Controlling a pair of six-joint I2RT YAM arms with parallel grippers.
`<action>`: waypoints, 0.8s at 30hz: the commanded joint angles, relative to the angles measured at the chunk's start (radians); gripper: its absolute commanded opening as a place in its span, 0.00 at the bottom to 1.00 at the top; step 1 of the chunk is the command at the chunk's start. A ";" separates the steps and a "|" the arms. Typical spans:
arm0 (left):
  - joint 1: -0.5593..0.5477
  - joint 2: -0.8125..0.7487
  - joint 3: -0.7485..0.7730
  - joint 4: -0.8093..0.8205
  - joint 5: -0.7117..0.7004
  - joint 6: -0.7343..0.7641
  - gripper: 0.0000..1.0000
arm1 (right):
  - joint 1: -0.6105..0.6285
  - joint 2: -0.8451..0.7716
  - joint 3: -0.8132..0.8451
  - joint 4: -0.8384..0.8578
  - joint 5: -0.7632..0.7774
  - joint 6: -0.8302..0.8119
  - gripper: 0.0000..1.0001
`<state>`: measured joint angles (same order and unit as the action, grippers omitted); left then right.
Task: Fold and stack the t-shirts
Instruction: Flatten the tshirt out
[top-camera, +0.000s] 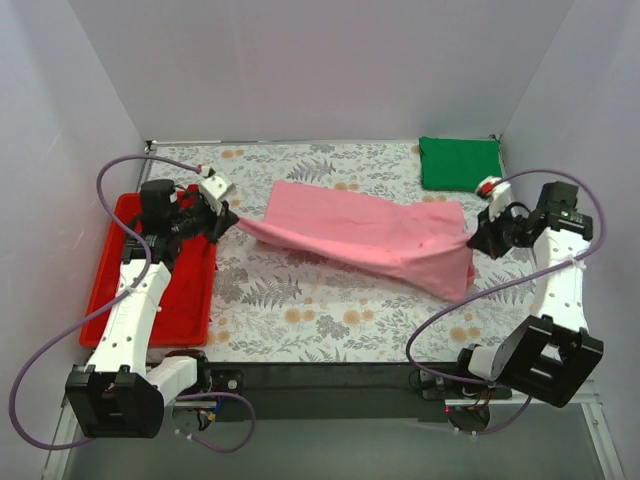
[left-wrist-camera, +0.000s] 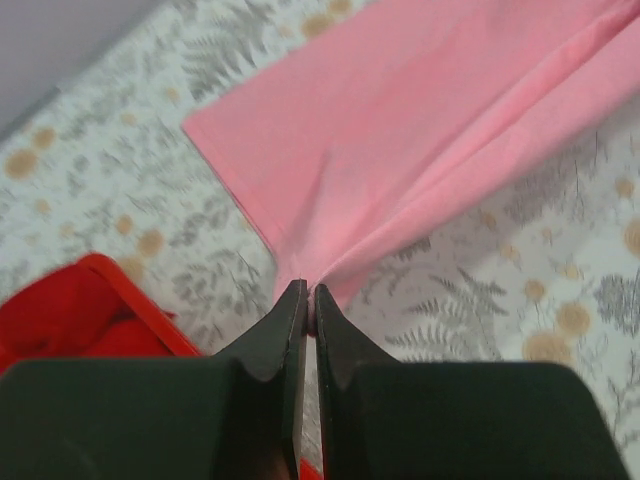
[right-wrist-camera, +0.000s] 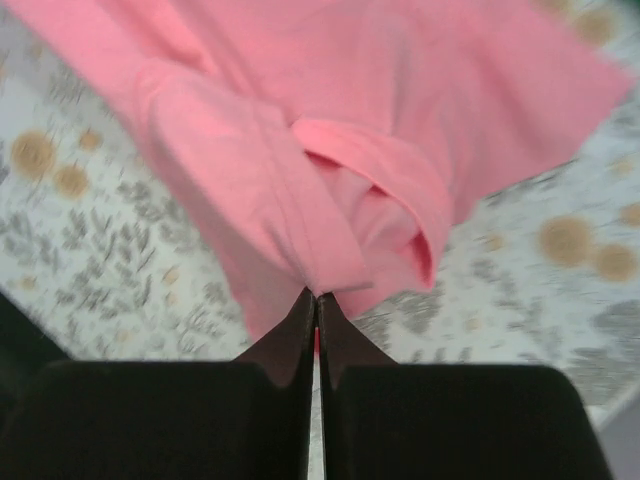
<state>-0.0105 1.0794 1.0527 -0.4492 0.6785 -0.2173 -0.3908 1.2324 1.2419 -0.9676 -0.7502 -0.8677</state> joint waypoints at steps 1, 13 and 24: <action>0.001 -0.032 -0.109 -0.163 0.020 0.202 0.00 | 0.065 0.027 -0.171 -0.118 0.090 -0.206 0.01; -0.002 0.005 -0.253 -0.227 -0.053 0.383 0.00 | 0.153 0.252 -0.181 -0.152 0.252 -0.142 0.65; 0.000 0.022 -0.249 -0.218 -0.053 0.391 0.00 | 0.130 0.443 -0.007 -0.313 0.111 0.012 0.55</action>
<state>-0.0105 1.1080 0.7971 -0.6731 0.6277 0.1497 -0.2481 1.6512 1.1683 -1.1641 -0.5671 -0.8917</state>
